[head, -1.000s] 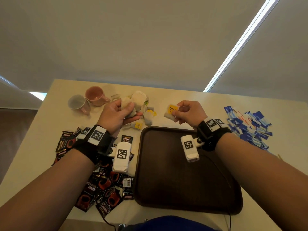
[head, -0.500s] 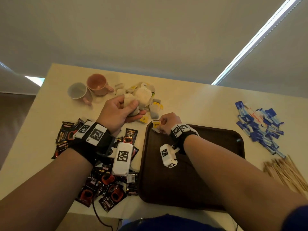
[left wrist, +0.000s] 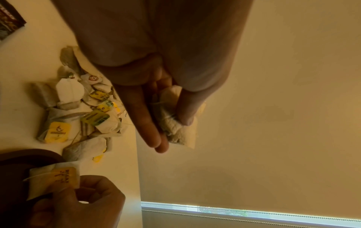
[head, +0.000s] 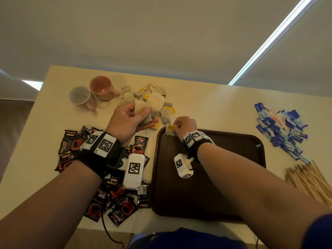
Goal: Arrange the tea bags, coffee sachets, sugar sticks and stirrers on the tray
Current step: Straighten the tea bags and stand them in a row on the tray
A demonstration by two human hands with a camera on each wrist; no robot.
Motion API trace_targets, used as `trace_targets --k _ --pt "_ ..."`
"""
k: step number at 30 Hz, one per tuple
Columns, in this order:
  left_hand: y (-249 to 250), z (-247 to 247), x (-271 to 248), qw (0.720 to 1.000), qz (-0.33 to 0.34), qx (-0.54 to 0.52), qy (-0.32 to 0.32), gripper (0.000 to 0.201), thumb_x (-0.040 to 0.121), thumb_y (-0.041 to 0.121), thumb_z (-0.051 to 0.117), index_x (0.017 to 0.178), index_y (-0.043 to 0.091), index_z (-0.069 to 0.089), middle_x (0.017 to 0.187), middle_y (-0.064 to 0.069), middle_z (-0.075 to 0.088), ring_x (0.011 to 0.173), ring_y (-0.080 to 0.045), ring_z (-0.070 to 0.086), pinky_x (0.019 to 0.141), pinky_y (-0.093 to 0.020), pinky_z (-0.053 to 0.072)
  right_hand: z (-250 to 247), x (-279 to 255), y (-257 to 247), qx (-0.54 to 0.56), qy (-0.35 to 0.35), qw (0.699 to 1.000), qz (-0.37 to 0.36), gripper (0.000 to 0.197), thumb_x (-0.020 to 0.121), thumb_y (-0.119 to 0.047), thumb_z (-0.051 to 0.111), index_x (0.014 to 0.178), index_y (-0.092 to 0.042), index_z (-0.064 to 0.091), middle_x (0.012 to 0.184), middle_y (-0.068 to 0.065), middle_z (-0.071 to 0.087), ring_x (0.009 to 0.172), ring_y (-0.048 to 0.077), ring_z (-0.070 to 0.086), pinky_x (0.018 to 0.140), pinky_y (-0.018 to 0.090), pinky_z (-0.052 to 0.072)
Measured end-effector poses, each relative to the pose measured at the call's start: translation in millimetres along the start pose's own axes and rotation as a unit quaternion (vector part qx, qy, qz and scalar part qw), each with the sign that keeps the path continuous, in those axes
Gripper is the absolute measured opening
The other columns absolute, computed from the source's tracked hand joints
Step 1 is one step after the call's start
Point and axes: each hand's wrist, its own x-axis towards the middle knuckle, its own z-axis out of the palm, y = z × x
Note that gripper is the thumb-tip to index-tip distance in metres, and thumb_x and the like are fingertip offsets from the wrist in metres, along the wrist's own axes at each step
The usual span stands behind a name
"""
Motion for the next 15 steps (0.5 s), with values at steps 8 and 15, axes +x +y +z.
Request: trace_targets --k 8,15 --pt "0 4 2 1.000 0.001 0.001 -0.002 0.012 0.097 0.006 0.056 0.107 0.007 0.064 0.091 -0.010 0.076 0.084 -0.025 0.075 0.072 -0.027 0.062 -4 0 -3 0.026 -0.021 0.999 -0.002 0.012 0.084 -0.011 0.074 0.085 -0.021 0.067 0.084 0.006 0.071 0.074 0.021 0.070 0.075 0.036 0.062" --pt "5 9 1 0.999 0.003 0.044 -0.009 0.008 0.098 0.008 0.056 0.099 0.010 0.063 0.078 -0.004 0.070 0.069 -0.015 0.069 0.058 -0.020 0.056 -67 -26 -2 0.062 0.090 0.990 -0.084 0.015 0.093 -0.023 0.063 0.098 -0.014 0.074 0.089 -0.001 0.072 0.085 0.016 0.066 0.081 0.031 0.054"
